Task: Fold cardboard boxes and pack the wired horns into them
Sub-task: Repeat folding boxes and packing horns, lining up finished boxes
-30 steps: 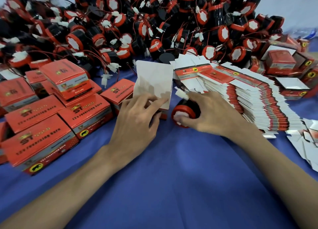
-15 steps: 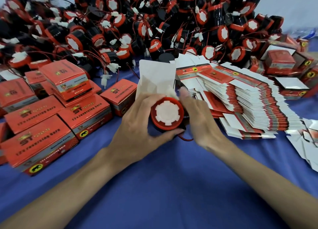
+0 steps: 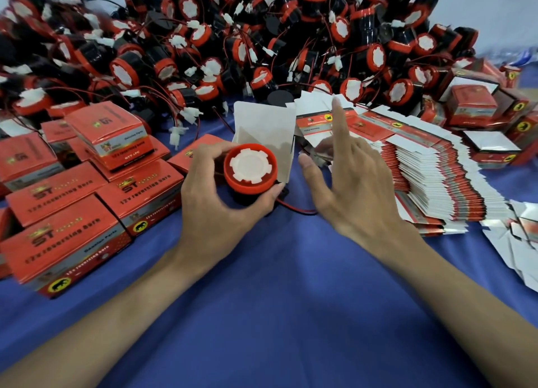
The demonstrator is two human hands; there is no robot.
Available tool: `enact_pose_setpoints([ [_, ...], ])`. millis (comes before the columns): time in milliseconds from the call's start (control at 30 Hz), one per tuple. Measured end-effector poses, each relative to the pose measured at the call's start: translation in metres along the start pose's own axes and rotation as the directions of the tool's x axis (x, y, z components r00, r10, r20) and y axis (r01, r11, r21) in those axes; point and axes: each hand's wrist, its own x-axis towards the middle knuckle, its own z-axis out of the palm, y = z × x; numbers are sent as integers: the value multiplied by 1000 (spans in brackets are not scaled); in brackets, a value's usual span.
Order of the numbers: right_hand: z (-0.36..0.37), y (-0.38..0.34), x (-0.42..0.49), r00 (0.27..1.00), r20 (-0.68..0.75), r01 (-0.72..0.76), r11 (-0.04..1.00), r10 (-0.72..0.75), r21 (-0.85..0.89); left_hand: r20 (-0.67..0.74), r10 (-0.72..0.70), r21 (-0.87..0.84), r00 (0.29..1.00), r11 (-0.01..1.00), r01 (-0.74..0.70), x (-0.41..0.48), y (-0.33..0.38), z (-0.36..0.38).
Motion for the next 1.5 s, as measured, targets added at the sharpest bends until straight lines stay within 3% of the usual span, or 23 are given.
enact_pose_setpoints([
  [133,-3,5,1,915,62,342,848,-399,405,-65,-78,-55,995,996,74,1,-1,0],
  [267,5,9,2,866,21,454,803,-500,386,-141,-228,-222,963,956,194,3,-2,0],
  [400,8,11,3,888,-38,448,843,-459,299,-147,-258,-325,955,924,200,5,2,-1],
  [533,7,10,6,942,-96,336,901,-322,276,-77,-125,-361,989,928,89,2,5,-5],
  [667,2,10,9,901,-93,430,840,-424,332,65,59,-366,996,930,-31,-2,6,-10],
  [767,0,8,8,878,-168,475,858,-448,195,155,158,-382,975,920,-89,-5,5,-11],
  [833,-3,8,7,848,-210,517,846,-486,131,168,221,-388,961,911,-142,-5,5,-12],
  [933,-6,7,4,832,-226,550,808,-508,210,153,305,-373,940,899,-231,-5,5,-12],
  [1033,-7,-4,-3,856,-183,513,747,-484,422,161,378,-318,912,894,-314,-6,6,-9],
  [1133,-9,-12,-2,879,-103,449,733,-466,511,172,406,-249,897,899,-359,-7,7,-6],
  [1500,-16,-42,-10,965,87,194,892,-249,408,169,399,-53,901,917,-396,-6,8,-3],
])
